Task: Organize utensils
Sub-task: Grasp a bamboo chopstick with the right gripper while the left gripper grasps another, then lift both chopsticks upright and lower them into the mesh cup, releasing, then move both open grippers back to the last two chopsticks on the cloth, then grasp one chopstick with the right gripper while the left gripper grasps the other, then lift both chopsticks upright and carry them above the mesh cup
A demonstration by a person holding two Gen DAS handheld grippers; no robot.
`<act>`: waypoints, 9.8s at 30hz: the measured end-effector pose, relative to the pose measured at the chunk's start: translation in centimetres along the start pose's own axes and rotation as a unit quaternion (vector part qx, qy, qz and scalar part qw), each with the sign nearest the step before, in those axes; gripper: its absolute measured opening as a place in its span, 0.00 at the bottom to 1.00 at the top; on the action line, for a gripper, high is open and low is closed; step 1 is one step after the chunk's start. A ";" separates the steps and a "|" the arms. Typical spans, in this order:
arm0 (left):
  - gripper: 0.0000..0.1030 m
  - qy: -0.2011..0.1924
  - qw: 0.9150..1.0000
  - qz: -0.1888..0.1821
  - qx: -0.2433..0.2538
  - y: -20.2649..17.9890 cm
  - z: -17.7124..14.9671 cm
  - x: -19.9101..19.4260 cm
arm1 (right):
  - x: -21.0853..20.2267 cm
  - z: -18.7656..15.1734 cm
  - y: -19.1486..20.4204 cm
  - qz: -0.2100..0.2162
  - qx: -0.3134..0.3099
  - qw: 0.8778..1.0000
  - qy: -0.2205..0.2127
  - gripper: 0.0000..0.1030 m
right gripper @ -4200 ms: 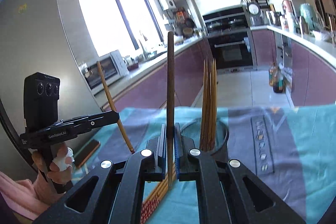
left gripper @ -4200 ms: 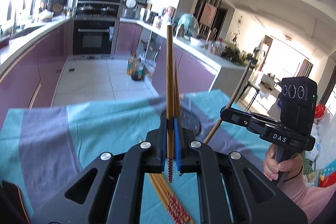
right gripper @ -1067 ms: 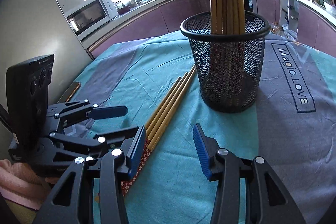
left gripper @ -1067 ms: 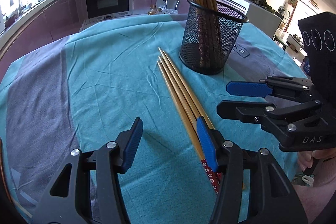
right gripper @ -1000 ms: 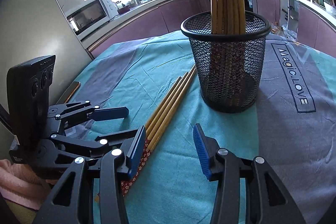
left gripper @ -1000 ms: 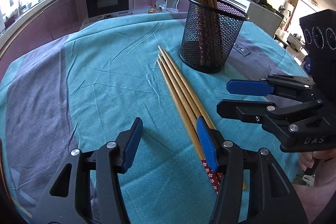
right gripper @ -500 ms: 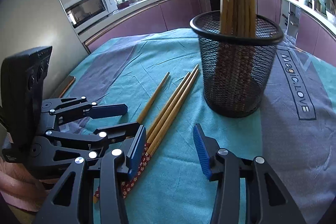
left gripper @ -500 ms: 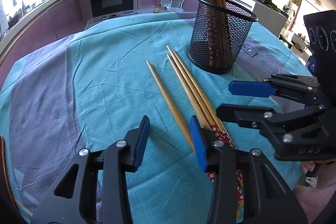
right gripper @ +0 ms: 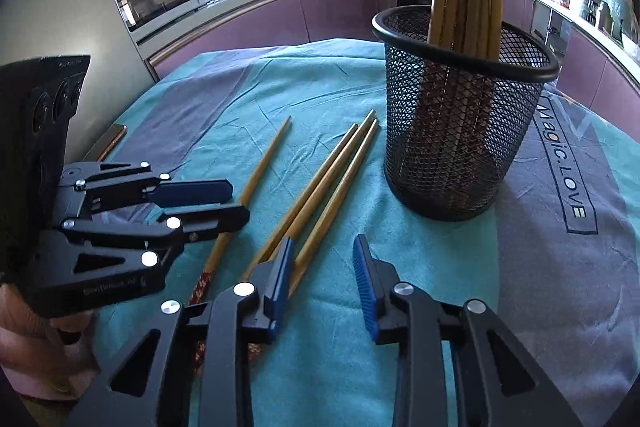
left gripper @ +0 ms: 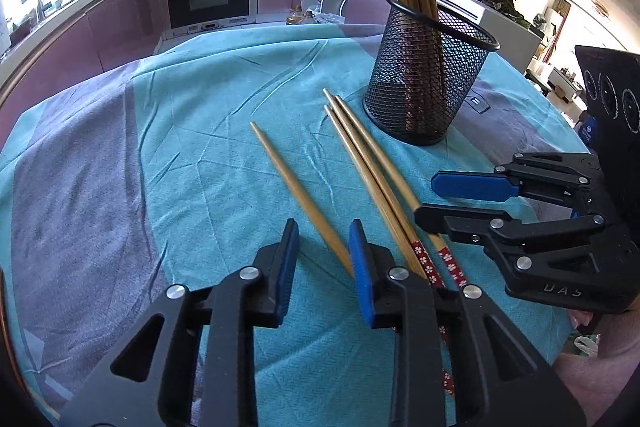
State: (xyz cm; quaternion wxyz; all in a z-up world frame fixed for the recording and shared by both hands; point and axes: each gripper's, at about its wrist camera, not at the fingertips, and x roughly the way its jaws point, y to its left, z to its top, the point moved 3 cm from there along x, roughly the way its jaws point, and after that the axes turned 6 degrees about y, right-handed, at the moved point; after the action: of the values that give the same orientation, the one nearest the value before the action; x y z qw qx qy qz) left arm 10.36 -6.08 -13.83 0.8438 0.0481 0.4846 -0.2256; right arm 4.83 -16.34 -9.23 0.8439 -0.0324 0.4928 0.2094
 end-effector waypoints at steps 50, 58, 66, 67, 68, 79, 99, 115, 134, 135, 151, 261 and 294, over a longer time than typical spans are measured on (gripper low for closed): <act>0.07 -0.107 0.989 -0.104 -0.006 -0.8 4.0 -10.6 | -10.6 2.1 -2.2 0.085 0.035 0.984 -0.155 0.05; 0.07 -0.159 0.980 -0.122 -0.002 -1.6 6.8 -13.9 | -13.8 4.3 -3.2 0.069 0.026 0.976 -0.203 0.05; 0.07 -0.191 0.972 -0.138 0.000 -2.3 10.6 -15.7 | -16.4 6.7 -4.1 0.048 0.020 0.969 -0.242 0.05; 0.07 -0.193 0.971 -0.140 0.000 -2.4 11.0 -15.9 | -16.7 7.0 -4.2 0.046 0.019 0.968 -0.245 0.05; 0.07 -0.195 0.970 -0.142 0.000 -2.5 11.5 -16.0 | -16.8 7.2 -4.3 0.044 0.019 0.968 -0.248 0.05; 0.07 -0.224 0.966 -0.126 0.020 -4.3 14.7 -18.0 | -17.5 9.6 -4.9 0.016 0.010 0.964 -0.264 0.05; 0.07 -0.109 0.989 -0.065 0.073 -6.4 15.1 -10.4 | -9.3 9.8 -6.8 0.007 0.045 0.987 -0.154 0.05; 0.11 -0.085 0.993 -0.062 0.050 -5.0 15.6 -7.8 | -7.8 9.2 -7.7 0.007 0.072 0.988 -0.138 0.08; 0.77 -0.173 0.985 0.002 0.002 -1.1 6.9 -13.2 | -10.7 4.0 -1.2 0.049 -0.007 0.986 -0.159 0.40; 0.81 -0.173 0.985 0.008 -0.005 -0.7 6.3 -13.2 | -10.2 3.6 -0.7 0.047 -0.012 0.987 -0.150 0.41; 0.91 -0.094 0.990 0.091 -0.053 2.3 -0.4 -7.7 | -1.0 0.1 1.8 0.032 -0.007 0.999 -0.020 0.41; 0.07 -0.054 0.998 -0.020 0.009 -2.4 2.7 -6.4 | -6.0 1.4 0.7 0.079 0.023 0.991 -0.101 0.06; 0.07 -0.114 0.991 -0.067 0.010 -3.6 3.9 -11.1 | -10.8 2.6 -1.3 0.077 0.034 0.982 -0.167 0.06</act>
State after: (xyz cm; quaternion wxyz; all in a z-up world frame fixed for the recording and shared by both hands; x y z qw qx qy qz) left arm 7.11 -6.79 -1.98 0.8760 -0.0023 0.3850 -0.2906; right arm 2.81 -20.30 1.00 0.8965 0.0698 0.3527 0.2591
